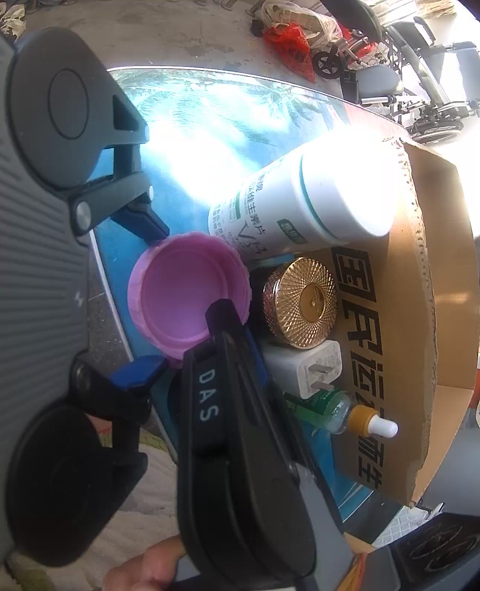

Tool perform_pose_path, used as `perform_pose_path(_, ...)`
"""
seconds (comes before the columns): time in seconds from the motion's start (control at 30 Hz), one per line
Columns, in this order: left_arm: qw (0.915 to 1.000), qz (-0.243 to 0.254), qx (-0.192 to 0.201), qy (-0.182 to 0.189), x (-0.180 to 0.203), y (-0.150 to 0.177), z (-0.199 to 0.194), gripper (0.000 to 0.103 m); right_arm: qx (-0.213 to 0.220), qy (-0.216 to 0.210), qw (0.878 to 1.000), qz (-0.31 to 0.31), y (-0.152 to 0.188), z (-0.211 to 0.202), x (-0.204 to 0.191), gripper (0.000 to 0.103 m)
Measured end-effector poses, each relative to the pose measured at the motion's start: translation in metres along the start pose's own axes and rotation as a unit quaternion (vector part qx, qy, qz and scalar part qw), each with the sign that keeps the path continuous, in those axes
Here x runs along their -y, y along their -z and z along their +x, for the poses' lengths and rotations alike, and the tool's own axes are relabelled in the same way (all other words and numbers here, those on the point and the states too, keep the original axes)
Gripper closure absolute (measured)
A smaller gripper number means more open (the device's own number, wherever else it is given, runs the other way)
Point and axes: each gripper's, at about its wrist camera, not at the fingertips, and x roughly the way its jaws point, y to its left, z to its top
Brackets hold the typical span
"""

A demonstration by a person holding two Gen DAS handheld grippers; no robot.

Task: Organize rigid objects
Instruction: 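Grasp the pink cup rim with the right gripper and lift it, then carry the pink cup into the box and open the right gripper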

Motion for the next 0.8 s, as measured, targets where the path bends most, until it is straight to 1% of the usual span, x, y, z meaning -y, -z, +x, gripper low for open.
perform_pose_path(0.07, 1.0, -0.003, 0.0, -0.001, -0.001, 0.0, 0.0, 0.035, 0.003, 0.002, 1.0, 0.005, 0.001, 0.001, 0.0, 0.091)
perform_pose_path(0.2, 1.0, -0.009, 0.001, -0.002, 0.0, 0.003, -0.007, 0.035, 0.011, -0.002, 1.0, 0.012, 0.004, -0.004, -0.004, 0.092)
perform_pose_path(0.43, 0.9997, -0.013, 0.02, -0.007, 0.005, 0.011, -0.031, 0.035, 0.028, -0.003, 1.0, 0.004, 0.017, -0.023, -0.019, 0.092)
perform_pose_path(0.63, 0.9983, -0.019, 0.049, -0.023, 0.011, 0.017, -0.063, 0.035, 0.059, -0.006, 0.998, -0.015, 0.022, -0.051, -0.041, 0.092)
perform_pose_path(0.8, 0.9947, -0.023, 0.09, -0.043, 0.014, 0.017, -0.097, 0.035, 0.099, -0.008, 0.994, -0.043, 0.019, -0.082, -0.061, 0.092)
